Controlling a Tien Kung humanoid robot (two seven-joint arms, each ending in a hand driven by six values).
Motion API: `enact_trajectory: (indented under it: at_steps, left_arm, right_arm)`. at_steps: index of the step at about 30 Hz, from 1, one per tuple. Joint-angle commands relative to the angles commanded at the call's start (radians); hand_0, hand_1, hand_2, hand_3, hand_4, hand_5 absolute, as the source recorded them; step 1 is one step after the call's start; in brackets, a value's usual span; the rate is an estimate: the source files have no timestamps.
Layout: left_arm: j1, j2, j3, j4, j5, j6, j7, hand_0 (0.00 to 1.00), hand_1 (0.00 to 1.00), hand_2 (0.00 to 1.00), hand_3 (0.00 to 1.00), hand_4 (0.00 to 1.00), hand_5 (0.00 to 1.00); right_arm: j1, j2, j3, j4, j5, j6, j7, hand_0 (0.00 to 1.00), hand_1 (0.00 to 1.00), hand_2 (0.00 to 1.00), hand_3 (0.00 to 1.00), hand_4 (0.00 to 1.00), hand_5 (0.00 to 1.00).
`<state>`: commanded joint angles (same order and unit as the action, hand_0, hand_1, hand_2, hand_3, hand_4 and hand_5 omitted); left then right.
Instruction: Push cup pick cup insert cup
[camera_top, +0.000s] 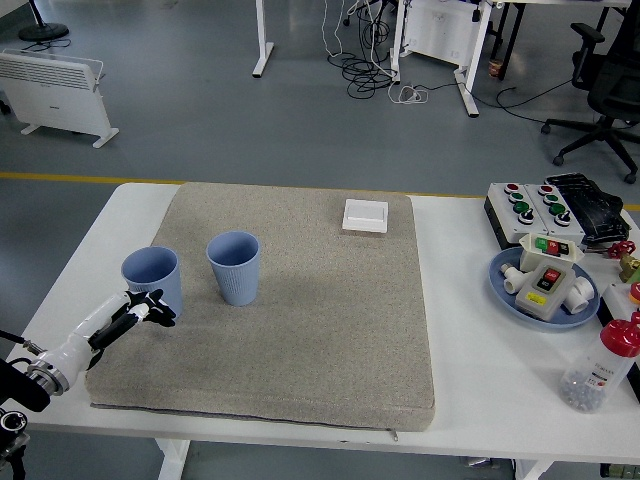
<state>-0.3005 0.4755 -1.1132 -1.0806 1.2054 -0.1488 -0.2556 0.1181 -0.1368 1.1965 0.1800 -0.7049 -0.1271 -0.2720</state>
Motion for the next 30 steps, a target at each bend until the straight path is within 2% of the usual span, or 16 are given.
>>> enact_trajectory:
  at_steps: [12,25,30]
  left_arm:
    - [-0.104,-0.003,0.075,0.109,-0.023,-0.001,-0.017,0.749,0.577,0.509,0.476,0.574,0.998]
    - [-0.178,-0.016,0.130,0.190,-0.070,-0.008,-0.031,0.752,0.578,0.509,0.476,0.567,0.998]
    - [-0.207,-0.029,0.161,0.235,-0.082,-0.007,-0.039,0.755,0.577,0.508,0.475,0.563,0.998]
  right_arm:
    - [0.001,0.001,-0.003,0.000,0.001,0.000,0.000,0.723,0.651,0.643,0.573,0.119,0.468]
    - [0.001,0.001,-0.007,0.000,-0.001,0.000,-0.001,0.723,0.651,0.643,0.573,0.120,0.469]
    - [-0.001,0.002,-0.009,0.000,0.000,0.000,-0.001,0.723,0.651,0.643,0.573,0.119,0.471]
